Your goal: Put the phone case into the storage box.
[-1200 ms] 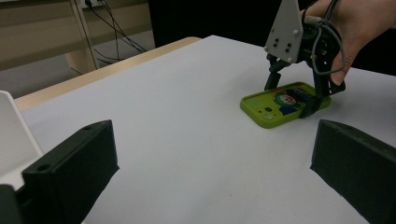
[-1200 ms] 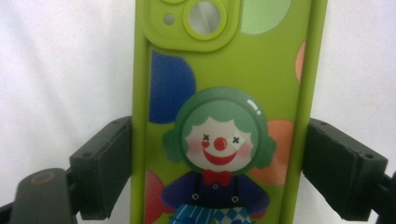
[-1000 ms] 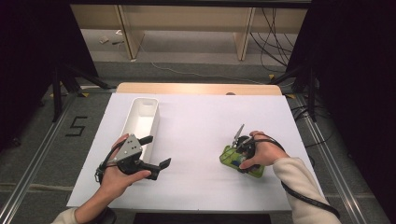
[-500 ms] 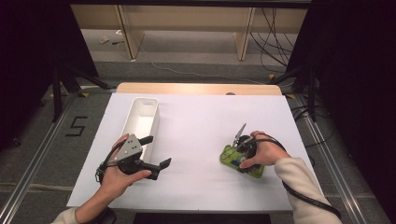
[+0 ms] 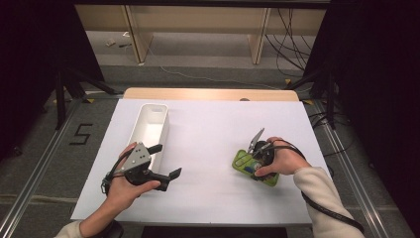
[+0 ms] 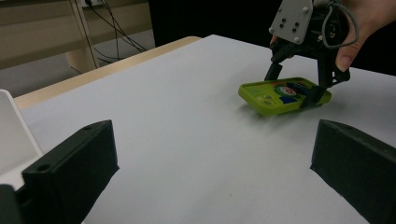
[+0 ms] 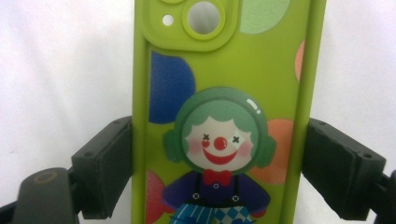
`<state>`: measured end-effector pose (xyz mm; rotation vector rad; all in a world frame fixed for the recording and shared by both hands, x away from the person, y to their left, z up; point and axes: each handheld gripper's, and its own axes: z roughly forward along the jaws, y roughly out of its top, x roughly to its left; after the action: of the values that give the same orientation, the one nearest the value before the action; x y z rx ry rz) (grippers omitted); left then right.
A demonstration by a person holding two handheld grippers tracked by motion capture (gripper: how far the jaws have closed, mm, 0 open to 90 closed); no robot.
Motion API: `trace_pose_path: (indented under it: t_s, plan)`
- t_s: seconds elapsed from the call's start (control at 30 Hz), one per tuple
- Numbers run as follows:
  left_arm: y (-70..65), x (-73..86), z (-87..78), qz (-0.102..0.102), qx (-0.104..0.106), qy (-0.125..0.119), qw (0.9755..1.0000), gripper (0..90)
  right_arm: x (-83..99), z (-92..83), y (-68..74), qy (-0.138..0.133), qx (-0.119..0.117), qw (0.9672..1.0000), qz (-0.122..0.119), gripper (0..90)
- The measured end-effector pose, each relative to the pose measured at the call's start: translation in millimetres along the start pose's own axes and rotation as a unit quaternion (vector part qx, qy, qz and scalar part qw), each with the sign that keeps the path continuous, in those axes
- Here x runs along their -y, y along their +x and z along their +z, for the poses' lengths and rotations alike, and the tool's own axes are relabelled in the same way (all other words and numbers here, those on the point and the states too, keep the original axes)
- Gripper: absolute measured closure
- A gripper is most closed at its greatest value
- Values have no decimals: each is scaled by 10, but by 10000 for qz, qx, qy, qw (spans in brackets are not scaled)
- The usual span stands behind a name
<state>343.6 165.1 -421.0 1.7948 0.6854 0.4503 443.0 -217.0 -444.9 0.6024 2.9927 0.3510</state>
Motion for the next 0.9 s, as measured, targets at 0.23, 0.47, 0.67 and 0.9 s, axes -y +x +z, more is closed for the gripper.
trace_pose_path:
  t_s: [0.23,0.47,0.67,0.9]
  plan:
    - [0,-1,-1,1,-2,-1,10000,0,-6,-63,-4,-210,89,9997,53,166]
    - [0,-1,0,-2,-2,-2,10000,0,-10,-111,-3,-314,140,9993,127,166]
    - [-1,-5,-5,1,-15,-17,10000,0,-21,-150,-6,-508,190,9984,158,166]
    - [-4,-6,-6,3,-18,-21,10000,0,-19,-170,-2,-642,189,9976,196,166]
